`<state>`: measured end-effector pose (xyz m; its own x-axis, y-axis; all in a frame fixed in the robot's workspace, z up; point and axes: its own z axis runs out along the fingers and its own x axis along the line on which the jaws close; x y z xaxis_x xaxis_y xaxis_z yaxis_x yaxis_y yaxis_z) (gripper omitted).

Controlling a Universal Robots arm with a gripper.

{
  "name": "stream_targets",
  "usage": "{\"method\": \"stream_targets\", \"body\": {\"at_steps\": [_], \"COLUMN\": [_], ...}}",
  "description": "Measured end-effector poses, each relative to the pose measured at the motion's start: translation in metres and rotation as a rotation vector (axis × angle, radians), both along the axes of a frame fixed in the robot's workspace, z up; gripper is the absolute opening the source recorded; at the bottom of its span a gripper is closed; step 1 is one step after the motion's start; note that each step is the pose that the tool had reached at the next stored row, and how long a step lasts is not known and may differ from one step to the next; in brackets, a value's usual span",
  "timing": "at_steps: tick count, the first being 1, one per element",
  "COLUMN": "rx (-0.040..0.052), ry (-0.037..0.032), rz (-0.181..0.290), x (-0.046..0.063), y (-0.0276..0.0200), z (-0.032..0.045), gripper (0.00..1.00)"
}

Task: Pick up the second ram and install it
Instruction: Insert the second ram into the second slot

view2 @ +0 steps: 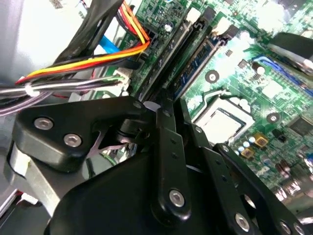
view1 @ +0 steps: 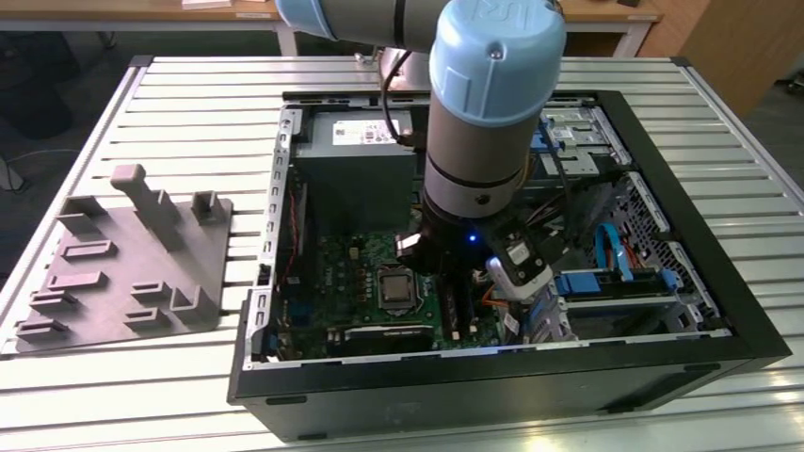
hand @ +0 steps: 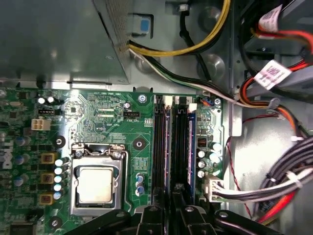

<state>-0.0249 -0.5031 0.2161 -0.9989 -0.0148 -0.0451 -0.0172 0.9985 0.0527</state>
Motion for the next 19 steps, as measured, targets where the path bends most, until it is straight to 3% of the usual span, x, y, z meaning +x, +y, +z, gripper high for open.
{"method": "stream_targets", "body": {"at_steps": [5,9,10,14,17,19], "rx": [0.0002,-0.0057,-0.0096,-0.0427,-0.0445,-0.0442], "ry": [-0.0001,0.0,0.0,0.0,0.0001,0.0], "rz": [0.0,0.0,0.0,0.0,0.0,0.0], "x": [0.0,0.0,0.0,0.0,0.0,0.0], "y": [0.0019,0.0155,0.0187,0.0288,0.0296,0.0297], "z": [0.0188,0.0255,0.0257,0.0258,0.0281,0.0349], "gripper": [0.21,0.13,0.1,0.1,0.1,0.1]}}
